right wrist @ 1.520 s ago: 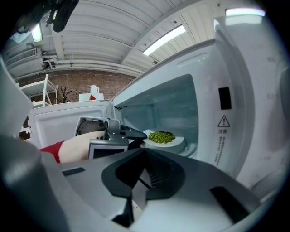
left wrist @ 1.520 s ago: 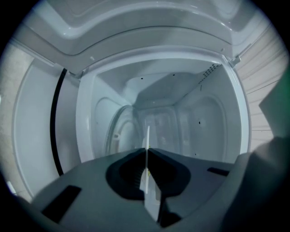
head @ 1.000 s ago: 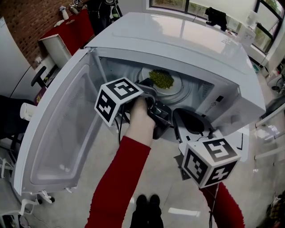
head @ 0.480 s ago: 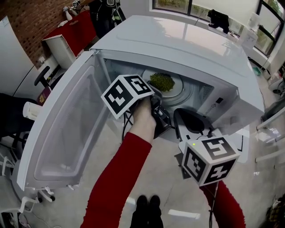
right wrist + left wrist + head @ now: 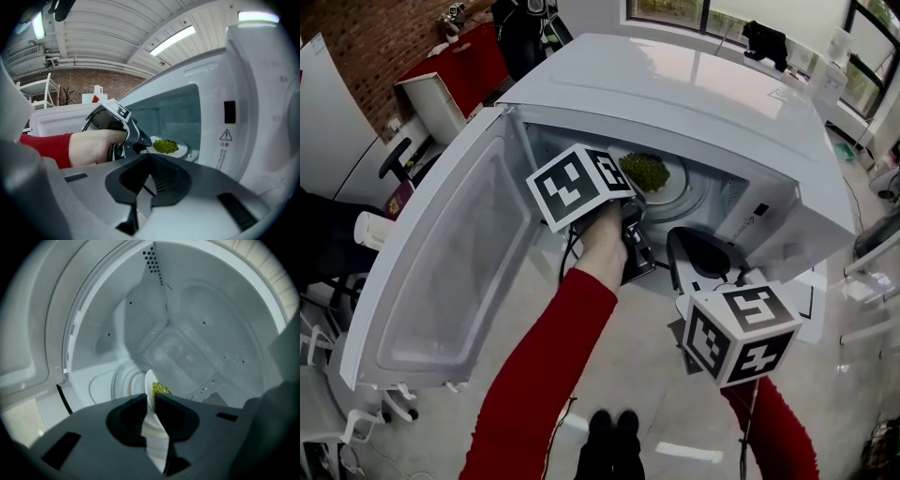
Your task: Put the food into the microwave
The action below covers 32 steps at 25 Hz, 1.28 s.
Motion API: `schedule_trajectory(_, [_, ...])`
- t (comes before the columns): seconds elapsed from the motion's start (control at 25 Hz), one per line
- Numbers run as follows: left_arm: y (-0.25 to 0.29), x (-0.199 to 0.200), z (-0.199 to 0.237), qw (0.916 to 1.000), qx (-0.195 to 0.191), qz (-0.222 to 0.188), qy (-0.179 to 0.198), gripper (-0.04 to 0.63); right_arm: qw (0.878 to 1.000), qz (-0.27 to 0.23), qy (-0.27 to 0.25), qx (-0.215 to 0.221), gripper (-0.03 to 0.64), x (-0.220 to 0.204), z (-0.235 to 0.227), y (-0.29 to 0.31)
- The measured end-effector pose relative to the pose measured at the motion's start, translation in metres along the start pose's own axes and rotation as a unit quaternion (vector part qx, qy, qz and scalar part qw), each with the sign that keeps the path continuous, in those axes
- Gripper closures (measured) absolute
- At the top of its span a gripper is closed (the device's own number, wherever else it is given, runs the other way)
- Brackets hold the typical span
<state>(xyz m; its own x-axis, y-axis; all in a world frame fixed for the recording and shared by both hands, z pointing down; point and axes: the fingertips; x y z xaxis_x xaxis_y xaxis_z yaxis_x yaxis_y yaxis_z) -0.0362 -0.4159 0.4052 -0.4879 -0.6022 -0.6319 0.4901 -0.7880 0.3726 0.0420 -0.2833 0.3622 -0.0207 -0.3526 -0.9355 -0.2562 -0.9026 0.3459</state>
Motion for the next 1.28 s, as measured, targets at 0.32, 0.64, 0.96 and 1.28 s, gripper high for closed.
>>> schedule_trajectory(0.32, [0.000,-0.002,0.005,0.9979,0.022,0.003,0.060,0.515,1.000,-0.002,-0.002,0.002,0.603,0.005,0.000,-0.002])
schedule_trajectory(0.64, [0.000,-0.001,0.010,0.9850,0.068,0.012,0.158,0.489,1.000,0.001,-0.003,0.006,0.603,0.000,0.000,0.000])
schedule_trajectory(0.96, [-0.001,0.000,0.011,0.9797,0.070,-0.002,0.188,0.489,1.000,0.003,-0.002,0.009,0.603,-0.002,0.000,0.000])
schedule_trajectory(1.28, [-0.022,0.029,0.004,0.9805,0.024,-0.048,0.189,0.521,1.000,-0.006,-0.001,0.020,0.603,0.007,0.006,0.004])
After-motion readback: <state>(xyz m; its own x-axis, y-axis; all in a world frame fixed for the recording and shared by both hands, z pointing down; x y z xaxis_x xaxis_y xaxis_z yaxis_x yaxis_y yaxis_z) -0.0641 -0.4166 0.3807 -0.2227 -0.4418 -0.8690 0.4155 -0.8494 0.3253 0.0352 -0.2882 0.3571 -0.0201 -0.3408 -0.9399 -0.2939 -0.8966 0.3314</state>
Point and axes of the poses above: the fingertips, and each gripper's own axes: y forward along the fingers, z to its left, x out of its top, and after that the axes turned 10 degrees about -x, right-handed
